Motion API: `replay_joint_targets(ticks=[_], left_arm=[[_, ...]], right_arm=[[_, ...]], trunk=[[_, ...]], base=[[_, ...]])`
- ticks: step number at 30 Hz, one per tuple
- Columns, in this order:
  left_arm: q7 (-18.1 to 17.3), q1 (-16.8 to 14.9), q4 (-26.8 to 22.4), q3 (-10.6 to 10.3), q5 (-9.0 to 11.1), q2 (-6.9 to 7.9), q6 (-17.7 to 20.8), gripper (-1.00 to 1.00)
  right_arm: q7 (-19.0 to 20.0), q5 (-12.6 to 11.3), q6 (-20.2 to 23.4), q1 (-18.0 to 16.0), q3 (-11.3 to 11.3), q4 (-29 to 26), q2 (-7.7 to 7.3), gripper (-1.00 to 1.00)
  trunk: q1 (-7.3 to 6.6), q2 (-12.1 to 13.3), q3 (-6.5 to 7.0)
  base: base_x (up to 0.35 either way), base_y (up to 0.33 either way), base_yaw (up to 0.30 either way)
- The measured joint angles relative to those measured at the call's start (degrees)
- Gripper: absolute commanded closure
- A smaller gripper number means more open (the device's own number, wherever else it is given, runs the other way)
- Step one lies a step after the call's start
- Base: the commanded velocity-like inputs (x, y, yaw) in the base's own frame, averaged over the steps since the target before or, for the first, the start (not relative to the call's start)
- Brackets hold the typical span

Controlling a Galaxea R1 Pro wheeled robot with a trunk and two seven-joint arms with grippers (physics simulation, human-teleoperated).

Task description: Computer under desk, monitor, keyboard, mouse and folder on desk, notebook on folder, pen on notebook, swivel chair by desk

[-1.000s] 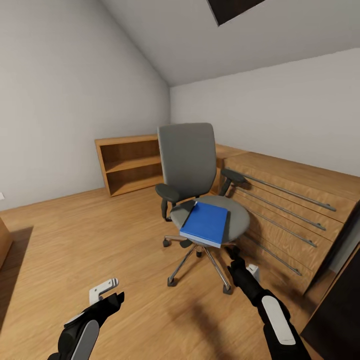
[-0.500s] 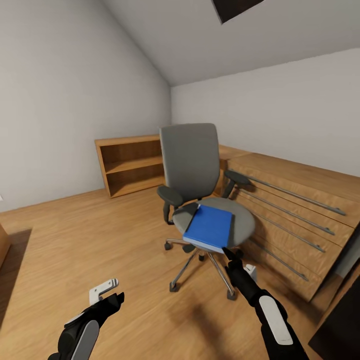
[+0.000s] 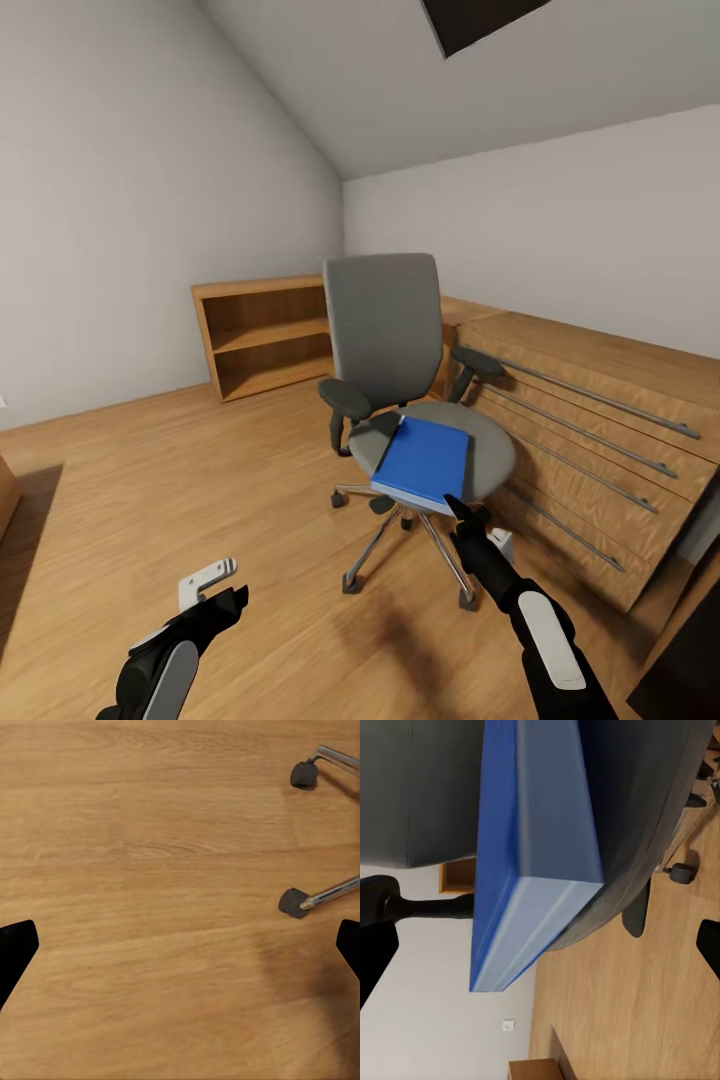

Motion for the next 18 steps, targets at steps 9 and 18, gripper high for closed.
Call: replay_joint_targets(ticks=[9, 18], left_arm=[[-0.03, 0.00, 0.00, 0.00, 0.00, 0.00, 0.00, -1.00], [0.00, 0.00, 0.00, 0.00, 0.00, -0.04, -0.03, -1.00]], right_arm=[[-0.08, 0.00, 0.00, 0.00, 0.00, -0.08, -0.01, -1.00], [-0.09, 0.00, 0.04, 0.00, 0.00, -0.09, -0.08, -1.00]], trunk=[[0.00, 0.00, 0.00], [-0.08, 0.04, 0.67]], base=[[0.000, 0.000, 0.000], [0.000, 0.000, 0.000]])
